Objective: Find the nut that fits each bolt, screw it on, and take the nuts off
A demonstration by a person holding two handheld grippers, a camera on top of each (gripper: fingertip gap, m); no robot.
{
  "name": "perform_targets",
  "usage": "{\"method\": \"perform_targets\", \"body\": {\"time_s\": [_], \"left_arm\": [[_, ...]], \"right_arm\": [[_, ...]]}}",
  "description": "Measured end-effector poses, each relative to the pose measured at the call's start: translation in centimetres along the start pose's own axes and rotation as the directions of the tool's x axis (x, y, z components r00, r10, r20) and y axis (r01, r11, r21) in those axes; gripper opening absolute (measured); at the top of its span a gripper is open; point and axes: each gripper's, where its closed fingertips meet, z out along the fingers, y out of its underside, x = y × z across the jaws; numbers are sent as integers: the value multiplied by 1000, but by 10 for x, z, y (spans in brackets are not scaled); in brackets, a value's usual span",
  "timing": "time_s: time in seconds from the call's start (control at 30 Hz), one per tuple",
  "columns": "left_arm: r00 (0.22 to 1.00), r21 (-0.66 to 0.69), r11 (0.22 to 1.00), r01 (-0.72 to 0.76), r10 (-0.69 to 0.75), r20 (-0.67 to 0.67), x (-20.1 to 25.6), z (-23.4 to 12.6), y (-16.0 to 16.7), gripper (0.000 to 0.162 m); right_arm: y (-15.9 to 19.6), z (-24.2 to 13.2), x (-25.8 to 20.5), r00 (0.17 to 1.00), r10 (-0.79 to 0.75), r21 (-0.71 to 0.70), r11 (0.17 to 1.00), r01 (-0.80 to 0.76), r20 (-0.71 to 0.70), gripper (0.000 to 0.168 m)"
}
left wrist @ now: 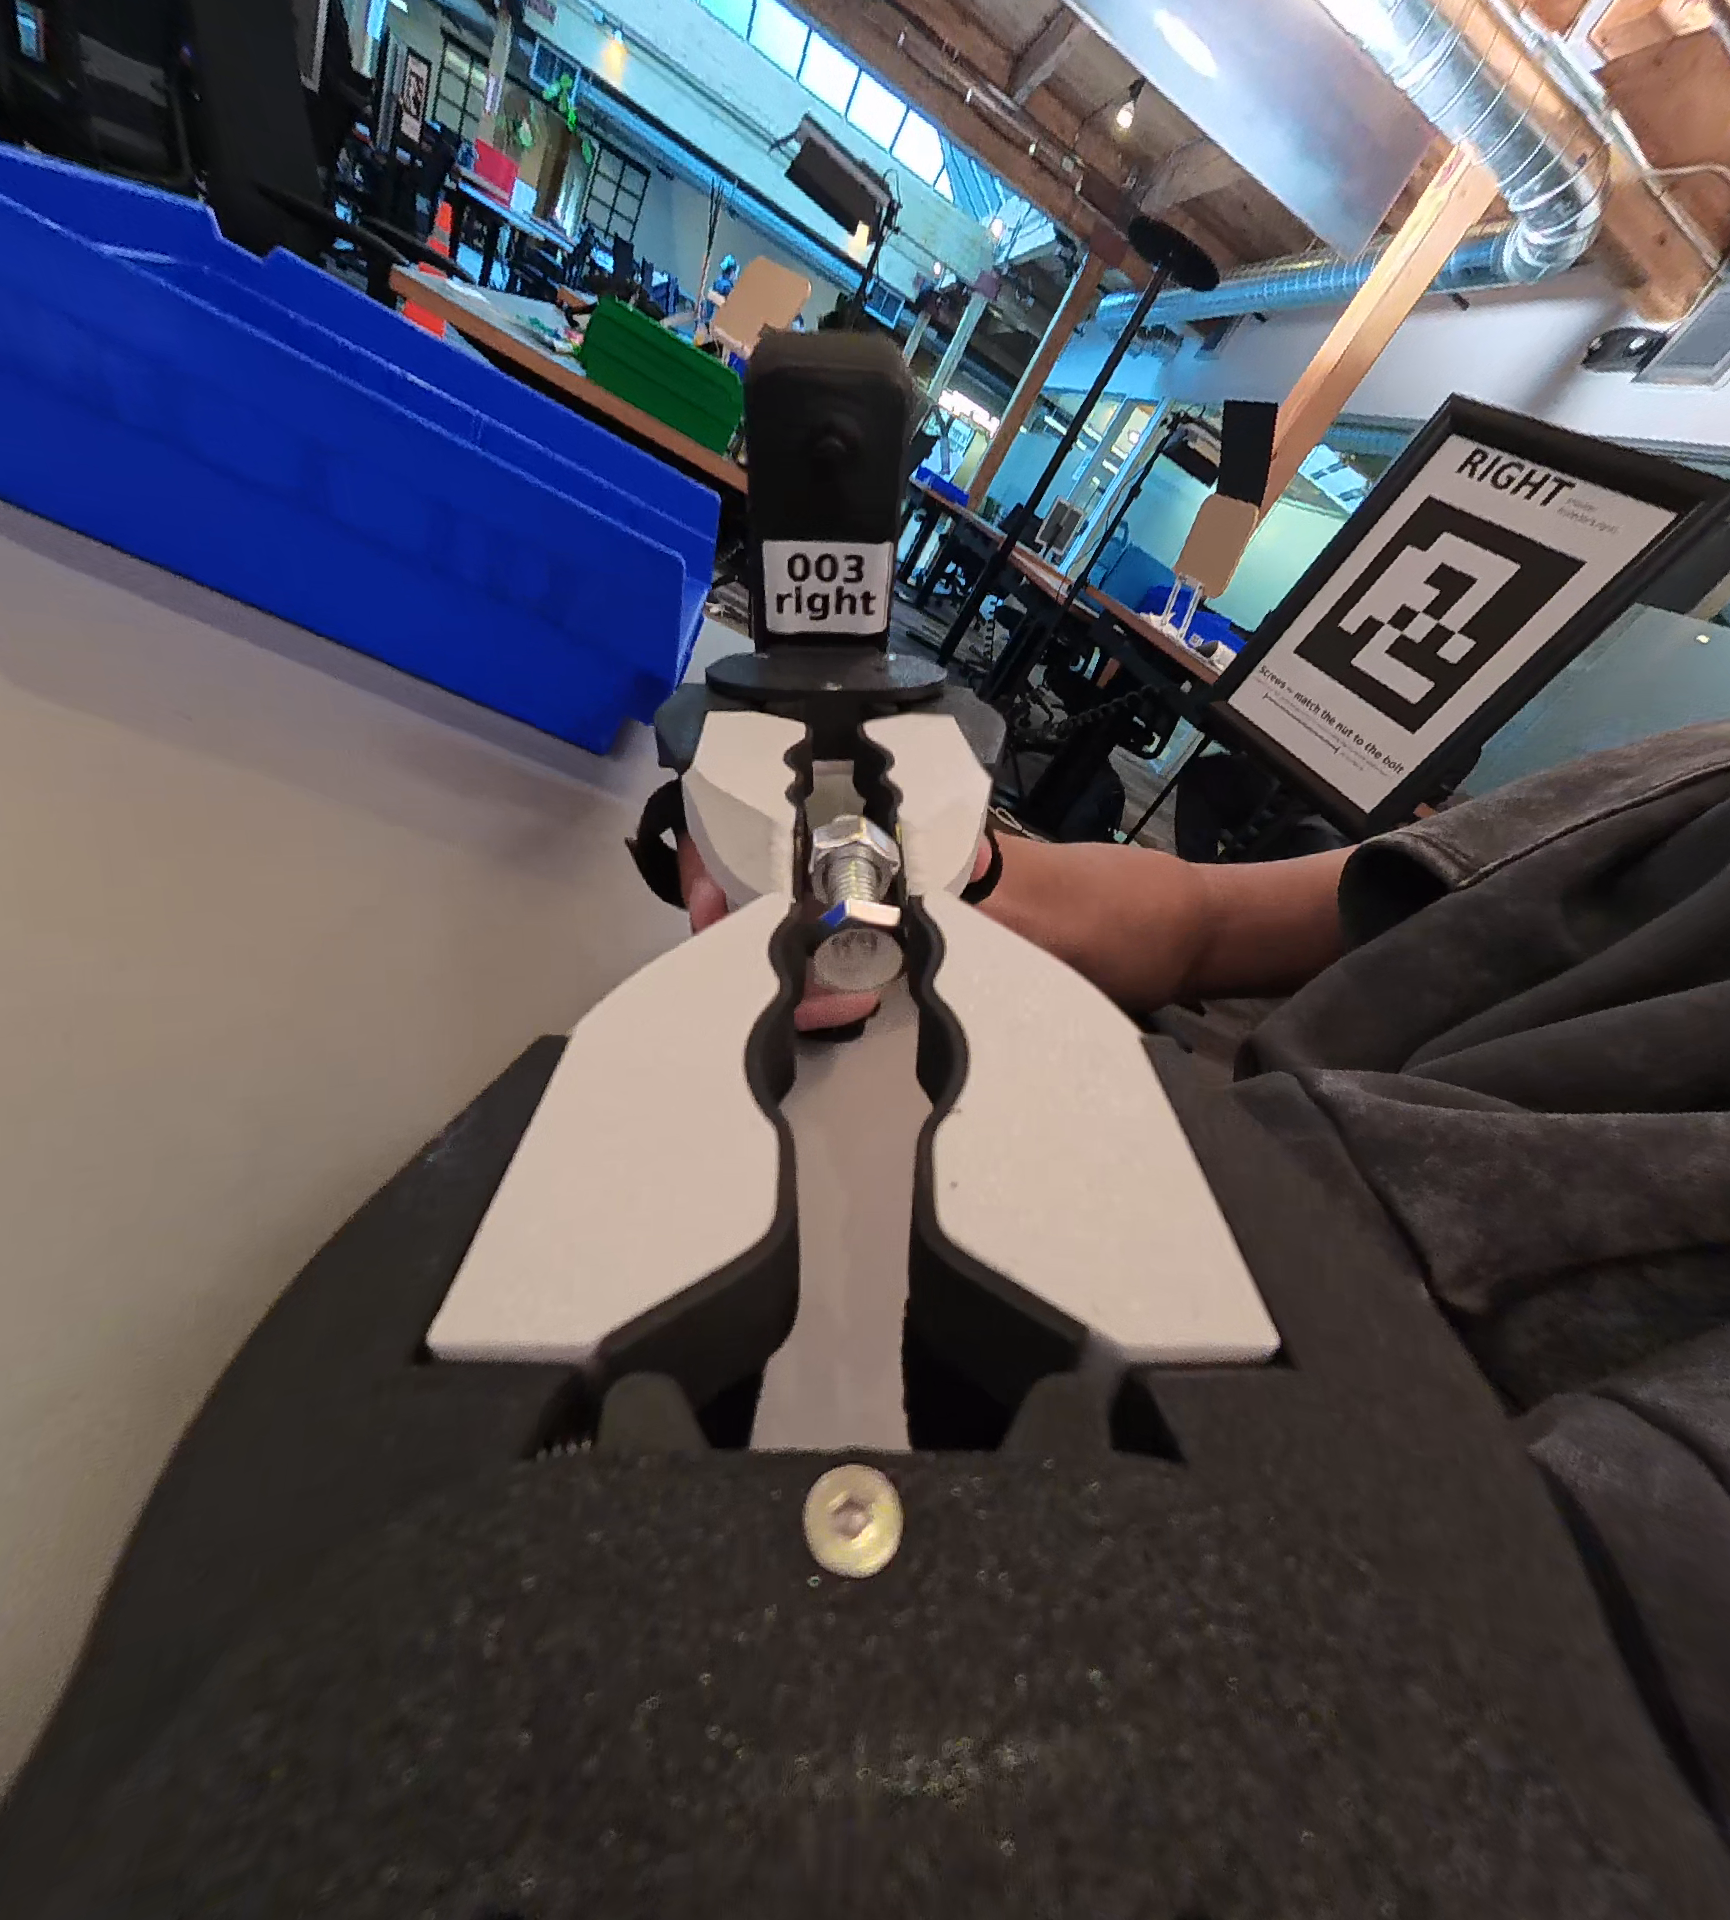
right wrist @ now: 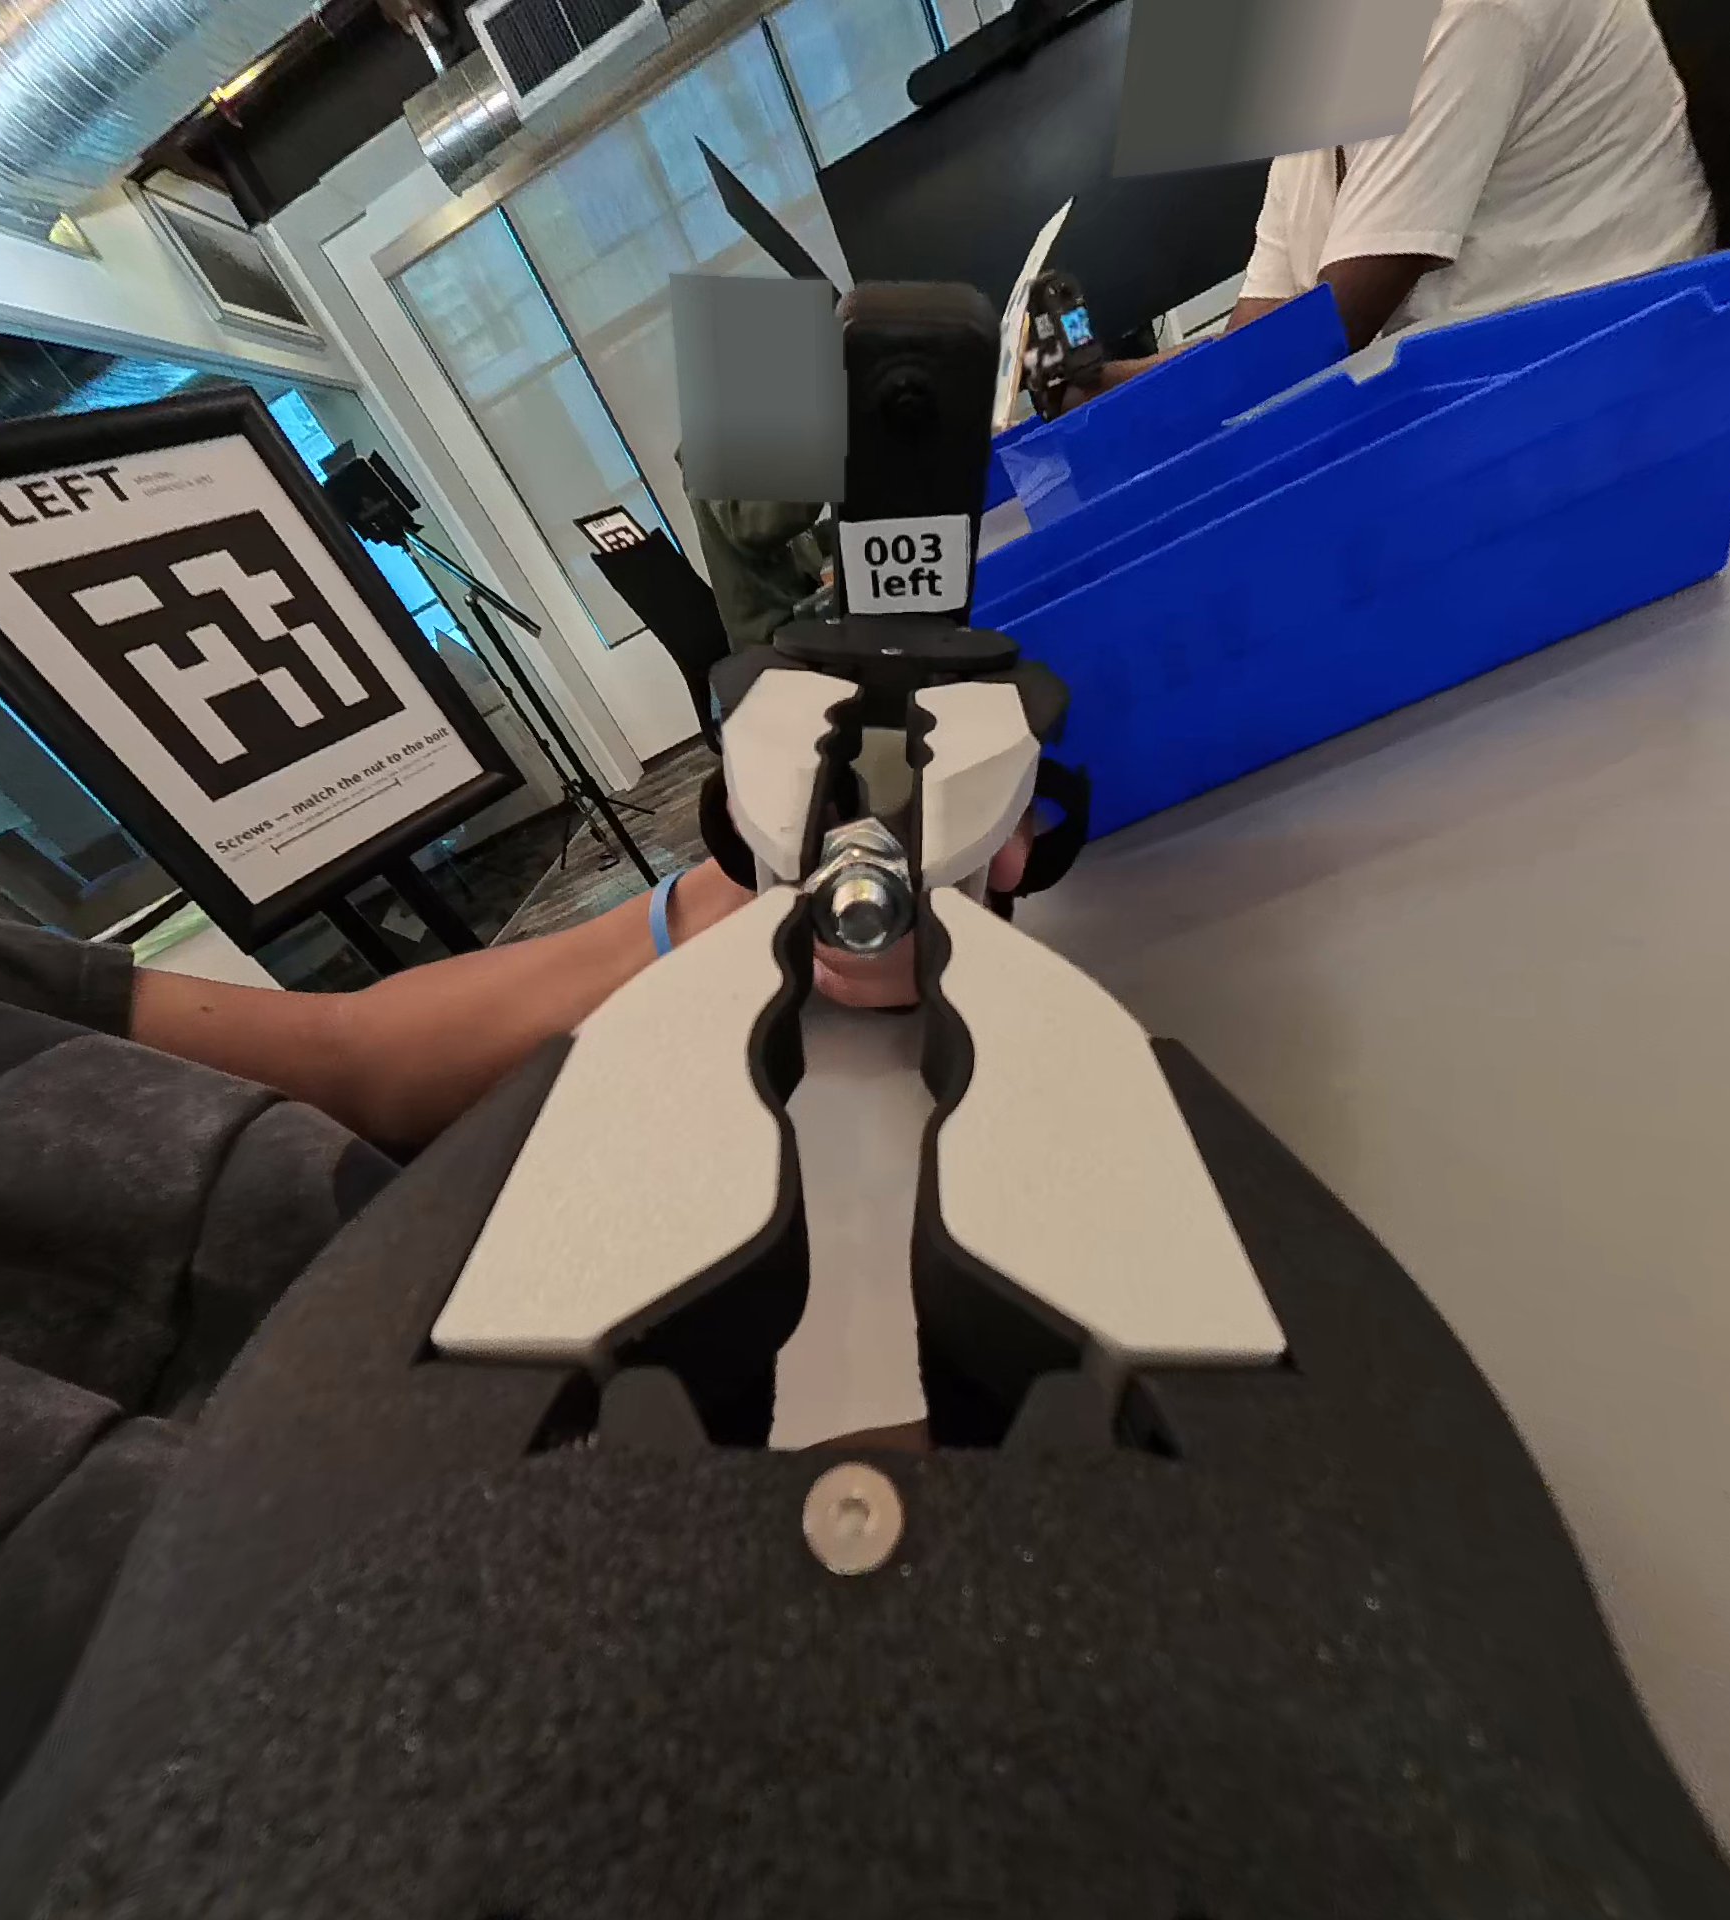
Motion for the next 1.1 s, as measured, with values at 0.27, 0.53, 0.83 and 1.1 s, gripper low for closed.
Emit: {"method": "perform_targets", "body": {"time_s": [0.27,0.53,0.83,1.1], "left_arm": [[1000,-4,1000,14,-14,-26,3,4,2,29],[999,-51,998,-34,35,25,-1,2,6,18],[998,-143,989,-37,45,54,-6,-2,20,18],[997,-147,989,-32,42,62,-8,0,21,18]], "right_arm": [[-3,-2,-2,1000,4,17,1000,-4,10,18],[1,-2,0,1000,22,0,1000,-22,14,24],[-26,-17,-33,965,90,77,991,-112,246,41],[-16,-11,-28,982,51,7,999,-53,180,42]]}}
